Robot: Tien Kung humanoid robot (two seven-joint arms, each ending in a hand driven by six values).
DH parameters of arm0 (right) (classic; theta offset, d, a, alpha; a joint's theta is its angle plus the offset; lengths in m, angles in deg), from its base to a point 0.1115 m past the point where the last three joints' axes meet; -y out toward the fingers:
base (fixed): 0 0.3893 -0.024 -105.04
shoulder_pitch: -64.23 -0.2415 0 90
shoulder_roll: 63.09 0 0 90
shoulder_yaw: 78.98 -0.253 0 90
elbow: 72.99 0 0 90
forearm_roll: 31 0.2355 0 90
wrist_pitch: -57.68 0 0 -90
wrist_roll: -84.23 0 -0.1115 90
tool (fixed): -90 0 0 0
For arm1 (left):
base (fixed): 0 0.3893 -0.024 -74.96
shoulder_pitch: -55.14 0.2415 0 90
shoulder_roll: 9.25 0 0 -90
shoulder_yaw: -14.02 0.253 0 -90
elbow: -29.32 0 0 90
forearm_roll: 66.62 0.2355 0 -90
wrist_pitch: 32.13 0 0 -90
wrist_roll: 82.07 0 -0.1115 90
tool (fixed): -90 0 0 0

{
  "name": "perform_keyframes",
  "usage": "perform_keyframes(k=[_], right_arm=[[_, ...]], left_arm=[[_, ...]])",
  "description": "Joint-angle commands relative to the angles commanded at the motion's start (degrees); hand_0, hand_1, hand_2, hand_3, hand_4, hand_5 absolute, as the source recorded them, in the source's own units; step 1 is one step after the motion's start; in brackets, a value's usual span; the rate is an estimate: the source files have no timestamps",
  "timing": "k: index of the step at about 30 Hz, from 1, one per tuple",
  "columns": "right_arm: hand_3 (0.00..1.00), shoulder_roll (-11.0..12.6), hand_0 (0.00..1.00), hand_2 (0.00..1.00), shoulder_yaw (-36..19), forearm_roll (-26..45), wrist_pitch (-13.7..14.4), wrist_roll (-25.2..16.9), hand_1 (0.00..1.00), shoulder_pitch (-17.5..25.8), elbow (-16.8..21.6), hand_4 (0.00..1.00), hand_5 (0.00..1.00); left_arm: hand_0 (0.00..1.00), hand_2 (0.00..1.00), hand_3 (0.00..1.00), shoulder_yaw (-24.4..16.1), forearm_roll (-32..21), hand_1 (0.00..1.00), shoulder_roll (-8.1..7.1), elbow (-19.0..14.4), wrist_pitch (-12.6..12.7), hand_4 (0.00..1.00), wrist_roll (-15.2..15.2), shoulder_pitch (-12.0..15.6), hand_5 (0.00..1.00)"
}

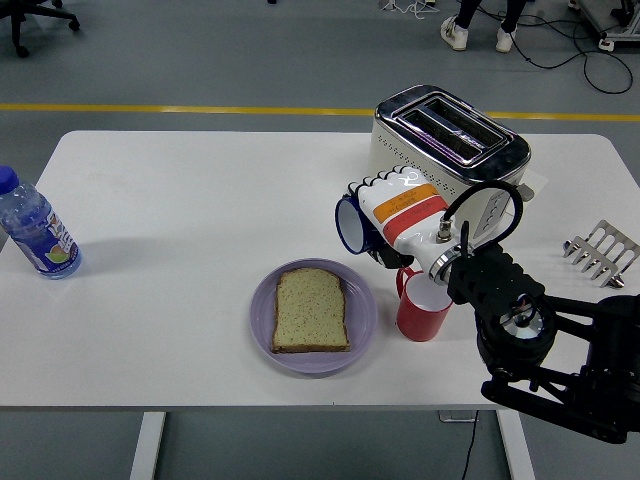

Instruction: Pick up the cup,pour liquid into bread,place the cup on the desk

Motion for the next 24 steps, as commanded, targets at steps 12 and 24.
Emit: perform_keyframes(k=[12, 24], right_arm=[[0.559, -2.8, 0.398, 0.54, 9.5, -1.1, -1.5, 0.0, 0.406, -4.7, -1.0, 0.583, 0.002], [0.559, -3.2, 0.404, 0.538, 8.0, -1.5, 0.1, 0.0, 0.405, -4.1, -0.8, 0.578, 0.002]], left_arm=[[0.636, 0.656, 0.55, 0.7, -0.5, 0.646, 0.1, 0.0, 0.0, 0.322, 0.0, 0.7, 0.836], [0.636, 0.655, 0.551, 1.4, -0.8, 0.646, 0.25, 0.0, 0.0, 0.322, 0.0, 1.3, 0.836]])
